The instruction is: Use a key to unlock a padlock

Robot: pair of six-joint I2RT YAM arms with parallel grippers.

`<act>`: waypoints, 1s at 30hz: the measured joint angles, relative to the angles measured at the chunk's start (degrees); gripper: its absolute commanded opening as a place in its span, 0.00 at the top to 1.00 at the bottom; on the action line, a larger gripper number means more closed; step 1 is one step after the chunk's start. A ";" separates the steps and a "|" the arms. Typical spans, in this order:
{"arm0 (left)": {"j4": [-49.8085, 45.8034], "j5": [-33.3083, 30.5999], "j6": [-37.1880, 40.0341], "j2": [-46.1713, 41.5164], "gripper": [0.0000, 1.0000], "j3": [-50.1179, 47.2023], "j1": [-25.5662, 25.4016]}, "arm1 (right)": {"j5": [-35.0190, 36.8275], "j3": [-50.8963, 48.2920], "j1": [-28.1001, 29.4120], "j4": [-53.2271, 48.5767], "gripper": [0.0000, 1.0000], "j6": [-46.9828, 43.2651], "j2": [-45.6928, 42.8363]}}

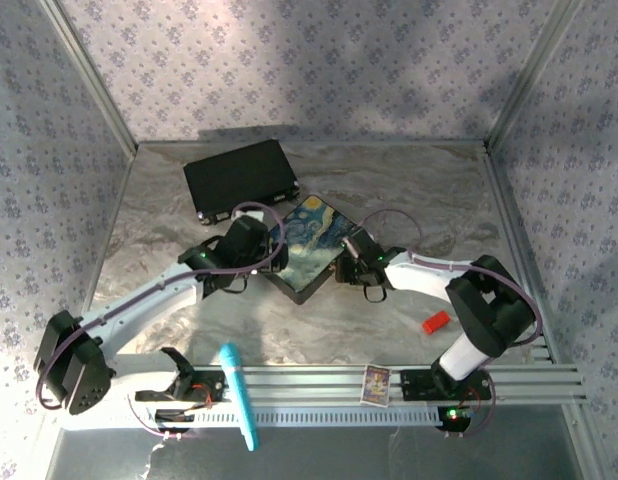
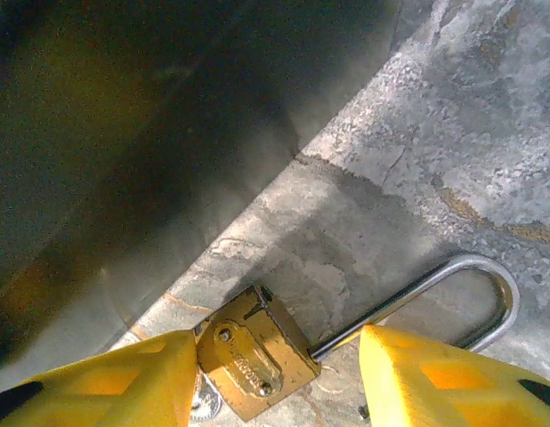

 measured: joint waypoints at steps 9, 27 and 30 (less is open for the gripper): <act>7.17 -0.55 -7.17 7.08 0.15 -3.56 3.23 | 2.69 1.44 2.69 -2.25 0.54 1.90 1.31; 14.38 2.01 -1.01 18.49 0.18 4.66 18.45 | 1.46 -4.07 2.84 -13.84 0.58 -1.75 -7.63; 13.90 1.97 0.00 18.29 0.04 4.70 18.75 | -0.52 -5.14 2.49 -11.15 0.51 -3.78 -10.73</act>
